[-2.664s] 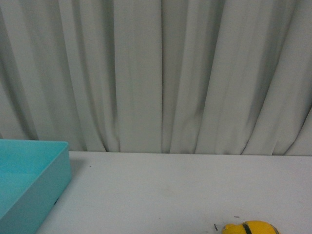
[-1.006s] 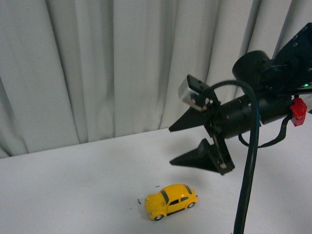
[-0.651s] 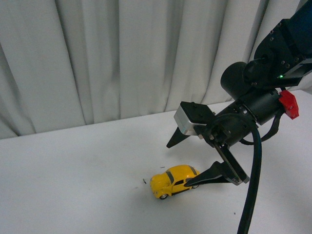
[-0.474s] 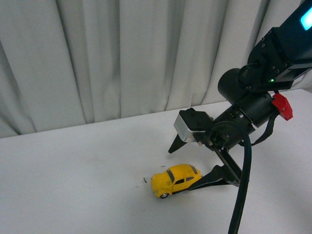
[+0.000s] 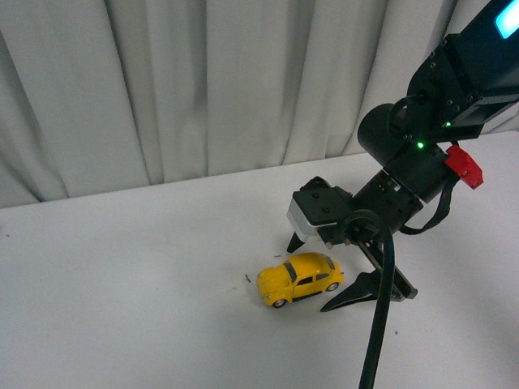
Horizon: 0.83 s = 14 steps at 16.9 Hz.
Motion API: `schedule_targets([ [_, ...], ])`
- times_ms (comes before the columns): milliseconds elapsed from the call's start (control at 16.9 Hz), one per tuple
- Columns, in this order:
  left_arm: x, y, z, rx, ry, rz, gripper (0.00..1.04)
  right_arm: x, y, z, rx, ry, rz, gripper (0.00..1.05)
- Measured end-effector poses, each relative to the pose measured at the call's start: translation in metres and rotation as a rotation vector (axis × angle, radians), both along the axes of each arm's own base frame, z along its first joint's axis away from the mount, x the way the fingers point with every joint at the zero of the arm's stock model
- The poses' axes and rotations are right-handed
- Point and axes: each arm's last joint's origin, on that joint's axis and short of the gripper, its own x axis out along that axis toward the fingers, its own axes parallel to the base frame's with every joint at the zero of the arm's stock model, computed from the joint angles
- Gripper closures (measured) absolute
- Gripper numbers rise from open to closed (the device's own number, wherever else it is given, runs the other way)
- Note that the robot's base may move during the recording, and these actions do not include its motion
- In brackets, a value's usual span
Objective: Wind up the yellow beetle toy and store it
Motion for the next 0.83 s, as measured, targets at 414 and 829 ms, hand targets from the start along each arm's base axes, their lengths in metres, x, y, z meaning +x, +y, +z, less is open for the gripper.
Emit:
schedule_targets([
  [414, 0.000, 0.000, 0.000, 0.000, 0.000, 0.000, 0.07, -0.001, 0.013, -0.003, -0.034, -0.011, 0.037, 0.59],
  [829, 0.000, 0.000, 0.000, 0.000, 0.000, 0.000, 0.07, 0.003, 0.013, -0.003, -0.026, 0.008, 0.012, 0.62],
])
